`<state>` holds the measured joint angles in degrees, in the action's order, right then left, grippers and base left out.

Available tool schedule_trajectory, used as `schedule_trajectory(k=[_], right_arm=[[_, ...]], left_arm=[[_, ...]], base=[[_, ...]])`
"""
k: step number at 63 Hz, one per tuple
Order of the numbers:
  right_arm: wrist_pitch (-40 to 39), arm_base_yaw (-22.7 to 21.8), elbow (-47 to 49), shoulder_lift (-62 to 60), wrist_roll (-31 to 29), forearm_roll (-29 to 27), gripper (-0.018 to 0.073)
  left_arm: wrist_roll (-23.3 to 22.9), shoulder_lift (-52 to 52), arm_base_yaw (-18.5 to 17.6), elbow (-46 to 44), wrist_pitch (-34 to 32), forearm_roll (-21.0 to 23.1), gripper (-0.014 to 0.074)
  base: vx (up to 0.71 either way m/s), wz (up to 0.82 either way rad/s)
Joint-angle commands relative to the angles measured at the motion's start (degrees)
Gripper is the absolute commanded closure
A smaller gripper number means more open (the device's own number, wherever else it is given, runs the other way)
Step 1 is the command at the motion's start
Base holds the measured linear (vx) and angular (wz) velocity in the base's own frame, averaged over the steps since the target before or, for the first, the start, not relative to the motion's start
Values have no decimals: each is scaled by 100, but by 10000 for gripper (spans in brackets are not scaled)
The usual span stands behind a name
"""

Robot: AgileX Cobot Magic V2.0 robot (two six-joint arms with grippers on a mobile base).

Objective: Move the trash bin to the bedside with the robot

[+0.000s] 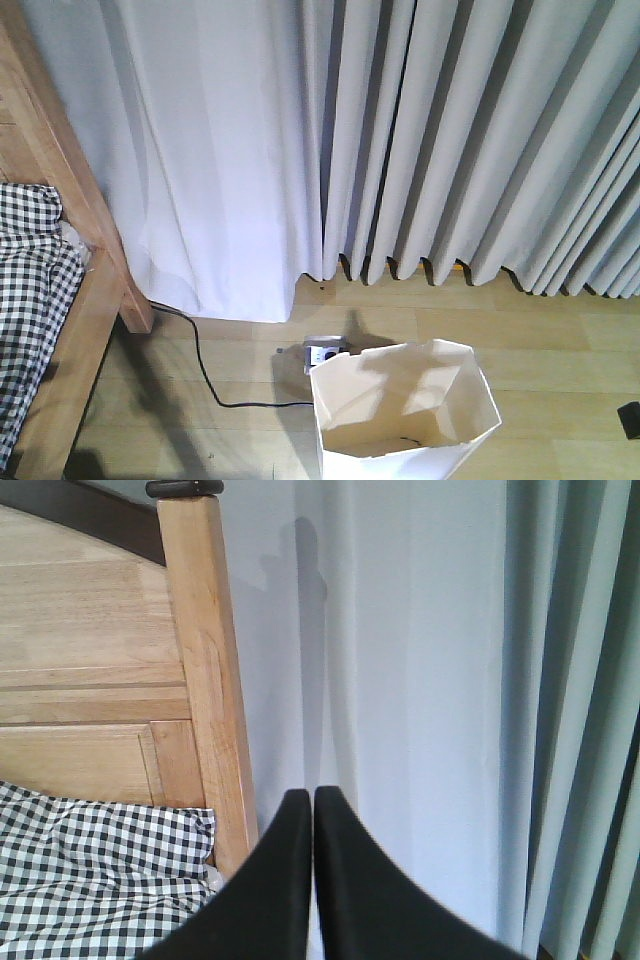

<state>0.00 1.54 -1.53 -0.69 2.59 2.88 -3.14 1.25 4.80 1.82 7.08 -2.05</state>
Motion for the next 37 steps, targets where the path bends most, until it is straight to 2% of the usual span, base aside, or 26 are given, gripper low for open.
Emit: schedule_trajectory(k=[1,37], right_arm=[[-394,-8,-125,-69,-6,84,568],[-394,-8,-125,-69,-6,84,568]], left_arm=[[-25,31,-33,-138,-419,12,603],[-25,31,-33,-138,-419,12,603]], base=[[0,0],[0,0]])
